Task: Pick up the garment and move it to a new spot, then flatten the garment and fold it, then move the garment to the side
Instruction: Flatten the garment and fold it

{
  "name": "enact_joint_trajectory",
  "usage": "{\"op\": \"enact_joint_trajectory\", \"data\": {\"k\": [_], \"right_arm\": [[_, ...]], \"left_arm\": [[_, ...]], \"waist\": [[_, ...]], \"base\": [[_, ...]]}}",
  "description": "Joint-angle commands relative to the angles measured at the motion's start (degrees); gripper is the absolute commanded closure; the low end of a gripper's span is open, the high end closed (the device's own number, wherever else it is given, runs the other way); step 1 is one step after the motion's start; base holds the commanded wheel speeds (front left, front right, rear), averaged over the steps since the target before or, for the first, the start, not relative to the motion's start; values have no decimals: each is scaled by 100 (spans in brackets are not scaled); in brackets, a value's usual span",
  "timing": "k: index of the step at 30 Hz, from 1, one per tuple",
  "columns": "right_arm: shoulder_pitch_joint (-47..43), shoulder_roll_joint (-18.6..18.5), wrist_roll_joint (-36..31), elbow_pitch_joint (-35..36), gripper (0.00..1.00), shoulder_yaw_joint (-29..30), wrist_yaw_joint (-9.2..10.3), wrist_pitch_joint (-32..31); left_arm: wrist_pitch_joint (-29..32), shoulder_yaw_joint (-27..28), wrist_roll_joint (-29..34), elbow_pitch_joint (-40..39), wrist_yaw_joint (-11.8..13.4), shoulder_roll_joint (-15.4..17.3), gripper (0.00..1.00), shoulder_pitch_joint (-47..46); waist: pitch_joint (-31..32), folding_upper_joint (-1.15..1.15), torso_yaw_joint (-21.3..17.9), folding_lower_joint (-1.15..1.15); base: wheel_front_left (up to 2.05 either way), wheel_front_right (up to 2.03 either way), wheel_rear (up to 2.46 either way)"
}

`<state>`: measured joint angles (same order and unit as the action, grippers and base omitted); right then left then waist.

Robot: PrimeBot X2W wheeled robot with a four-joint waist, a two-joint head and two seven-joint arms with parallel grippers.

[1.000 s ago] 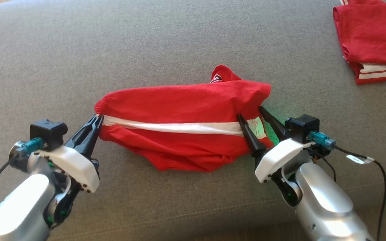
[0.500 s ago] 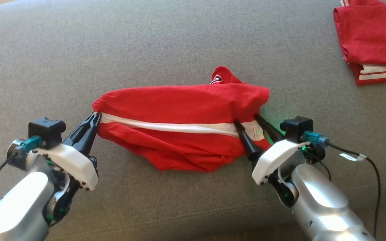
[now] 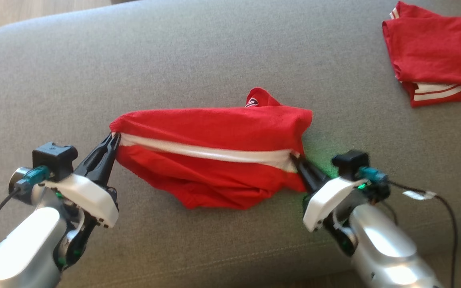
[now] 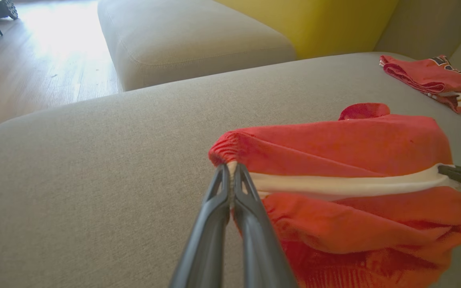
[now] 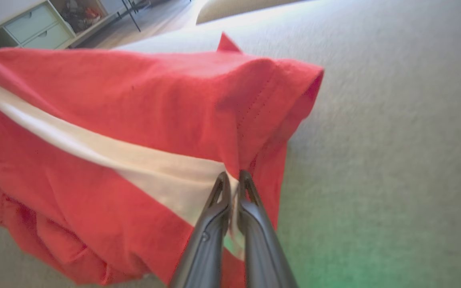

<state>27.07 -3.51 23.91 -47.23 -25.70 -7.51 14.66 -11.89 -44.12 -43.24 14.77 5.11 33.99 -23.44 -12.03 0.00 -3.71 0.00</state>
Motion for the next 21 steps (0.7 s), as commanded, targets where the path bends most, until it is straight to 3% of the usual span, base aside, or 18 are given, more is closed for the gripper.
{"op": "enact_joint_trajectory", "data": {"k": [1, 6, 9, 11, 16, 21], "right_arm": [[-17, 27, -255, 408, 100, 236, 2, 34], [-115, -69, -1021, 1583, 100, 1281, 2, 34], [-224, -44, -1375, 2497, 100, 1873, 2, 34], [-275, -29, -1432, 2723, 100, 1986, 2, 34], [-437, -10, -1525, 3192, 100, 2172, 2, 34], [-214, -221, -1339, 3402, 100, 2253, 2, -155]], "left_arm": [[-148, 319, 87, -172, 57, 145, 100, -179], [-301, 758, 511, -573, 241, -65, 100, -404], [-307, 1235, 854, -1117, 225, -278, 100, -368], [-308, 1342, 923, -1238, 177, -336, 100, -304], [-309, 1492, 1079, -1377, -234, -420, 100, -166], [-233, 1499, 960, -1420, -657, -422, 100, -541]], "waist": [[89, 0, -14, 0], [278, 0, -37, 0], [327, 0, -68, 0], [342, 0, -78, 0], [496, 0, -107, 0], [657, 0, -102, 0]], "base": [[0, 0, 0], [0, 0, 0], [0, 0, 0], [0, 0, 0], [0, 0, 0], [0, 0, 0]]}}
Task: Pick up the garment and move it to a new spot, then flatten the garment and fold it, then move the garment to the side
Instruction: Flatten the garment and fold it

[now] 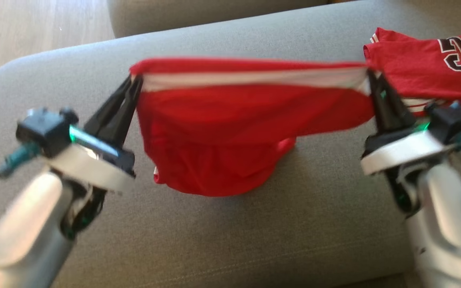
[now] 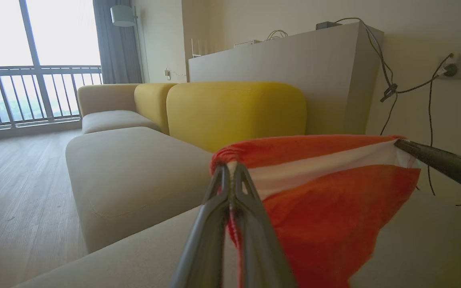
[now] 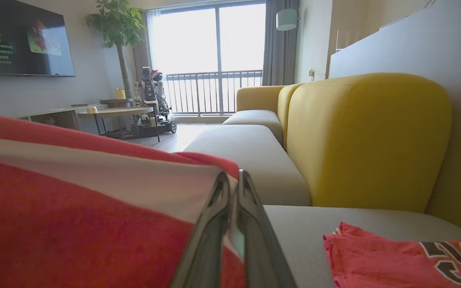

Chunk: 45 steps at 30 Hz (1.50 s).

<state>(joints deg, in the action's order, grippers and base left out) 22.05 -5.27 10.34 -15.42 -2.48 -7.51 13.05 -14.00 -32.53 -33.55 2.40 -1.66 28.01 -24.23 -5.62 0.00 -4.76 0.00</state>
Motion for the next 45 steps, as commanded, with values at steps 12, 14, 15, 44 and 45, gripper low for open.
{"op": "enact_joint_trajectory", "data": {"k": [12, 14, 15, 44, 45], "right_arm": [[2923, -487, -145, -359, 100, -160, 2, -706], [3539, -512, -338, -662, 100, -191, 2, -606], [3849, -532, -478, -795, 100, -192, 2, -514], [364, -1034, 659, 965, 100, -550, 2, -1301], [97, -1115, 742, 1080, 100, -490, 2, -1411]], "left_arm": [[541, -125, -101, 737, -567, -36, 100, -3530], [338, -236, 56, 1117, -576, -77, 100, -4129], [217, -275, 139, 1305, -578, -110, 100, -4431], [-99, -1589, 1652, 255, -581, 787, 100, -1315], [-99, -1709, 1656, 277, -581, 886, 100, -1194]], "waist": [[-689, 0, -24, 0], [-1032, 0, -24, 0], [-1227, 0, -14, 0], [-1903, 0, 239, 0], [-1777, 0, 229, 0]], "base": [[0, 0, 0], [0, 0, 0], [0, 0, 0], [0, 0, 0], [0, 0, 0]]}}
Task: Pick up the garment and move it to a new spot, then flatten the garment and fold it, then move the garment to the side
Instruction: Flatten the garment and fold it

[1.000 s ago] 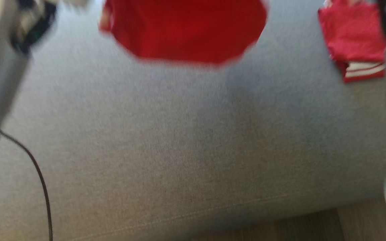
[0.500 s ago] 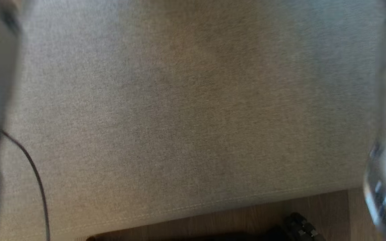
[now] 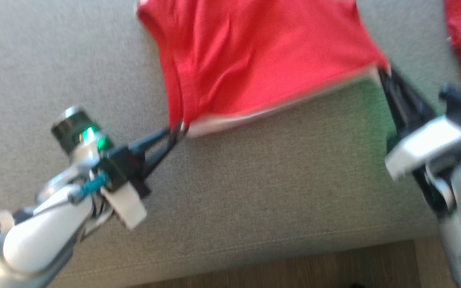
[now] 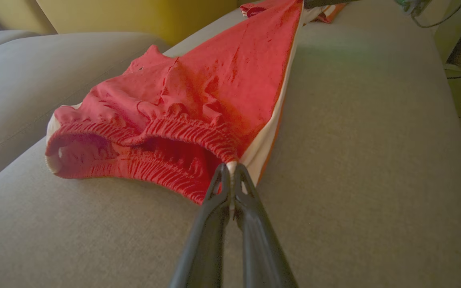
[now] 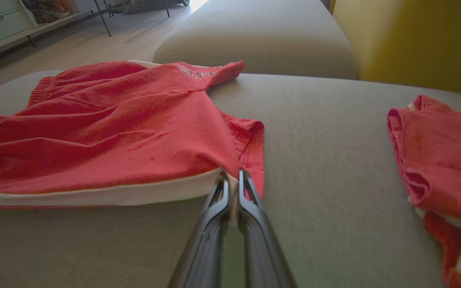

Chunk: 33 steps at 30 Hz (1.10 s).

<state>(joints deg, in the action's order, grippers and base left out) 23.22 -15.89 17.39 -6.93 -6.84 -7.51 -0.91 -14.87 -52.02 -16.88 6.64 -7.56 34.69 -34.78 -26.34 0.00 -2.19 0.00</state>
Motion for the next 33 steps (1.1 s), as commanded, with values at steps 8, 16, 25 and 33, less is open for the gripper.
{"op": "enact_joint_trajectory", "data": {"k": [8, 16, 25, 33], "right_arm": [[-1841, -570, 595, 1169, 100, -118, 2, -539], [-3266, -741, 684, 2432, 100, 389, 2, -1136], [-2305, -568, 148, 2726, 100, 967, 2, -1949], [39, -1238, -67, 1305, 100, -79, 2, -2531]], "left_arm": [[-12, -245, -127, -193, 8, 578, 100, 812], [-13, 159, -456, -829, 86, 738, 100, 1753], [-13, 809, -1261, -962, 113, 142, 100, 1556], [15, 937, -2083, -60, 33, -778, 100, 478]], "waist": [[1124, 0, -10, 0], [1550, 0, 139, 0], [1424, 0, 303, 0], [785, 0, 534, 0]], "base": [[0, 0, 0], [0, 0, 0], [0, 0, 0], [0, 0, 0]]}}
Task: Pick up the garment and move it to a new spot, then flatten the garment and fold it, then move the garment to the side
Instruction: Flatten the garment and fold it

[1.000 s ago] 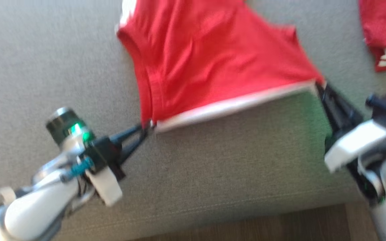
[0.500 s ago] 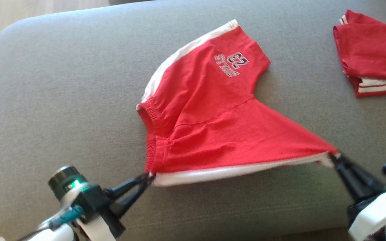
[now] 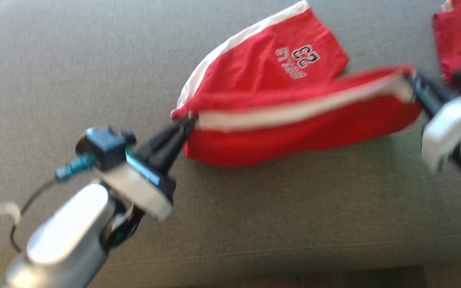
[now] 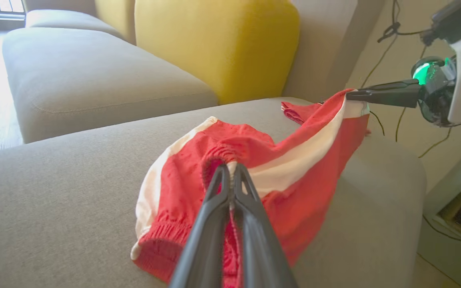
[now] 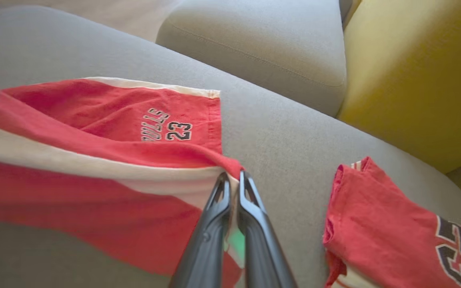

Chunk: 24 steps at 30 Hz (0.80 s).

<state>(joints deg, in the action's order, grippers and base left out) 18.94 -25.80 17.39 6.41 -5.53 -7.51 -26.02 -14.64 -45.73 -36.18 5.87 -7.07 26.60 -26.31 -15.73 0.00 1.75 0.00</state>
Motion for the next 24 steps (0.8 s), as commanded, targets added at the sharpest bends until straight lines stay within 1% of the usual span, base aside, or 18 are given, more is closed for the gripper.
{"op": "enact_joint_trajectory", "data": {"k": [1, 5, 8, 12, 18, 24], "right_arm": [[467, -247, -67, -29, 100, -210, 2, -20], [1606, -576, -183, -861, 100, -880, 2, 102], [2337, -684, -149, -1429, 100, -1344, 2, 254], [3146, -795, -94, -2072, 100, -1955, 2, 477], [4166, -817, 10, -2855, 100, -2697, 2, 779], [4913, -738, 150, -3556, 100, -3297, 2, 1040]], "left_arm": [[-8, 308, -153, 16, -16, 30, 100, -369], [-16, 387, -472, 584, -32, -263, 100, -873], [-17, 386, -667, 1002, -37, -430, 100, -1183], [-24, 227, -910, 1301, -40, -592, 100, -1545], [-33, 49, -1113, 1490, -41, -665, 100, -1954], [-35, 141, -1061, 1684, -41, -751, 100, -2070]], "waist": [[-276, 0, 141, 0], [-642, 0, 324, 0], [-864, 0, 467, 0], [-1074, 0, 633, 0], [-1279, 0, 773, 0], [-1377, 0, 844, 0]], "base": [[0, 0, 0], [0, 0, 0], [0, 0, 0], [0, 0, 0], [0, 0, 0], [0, 0, 0]]}}
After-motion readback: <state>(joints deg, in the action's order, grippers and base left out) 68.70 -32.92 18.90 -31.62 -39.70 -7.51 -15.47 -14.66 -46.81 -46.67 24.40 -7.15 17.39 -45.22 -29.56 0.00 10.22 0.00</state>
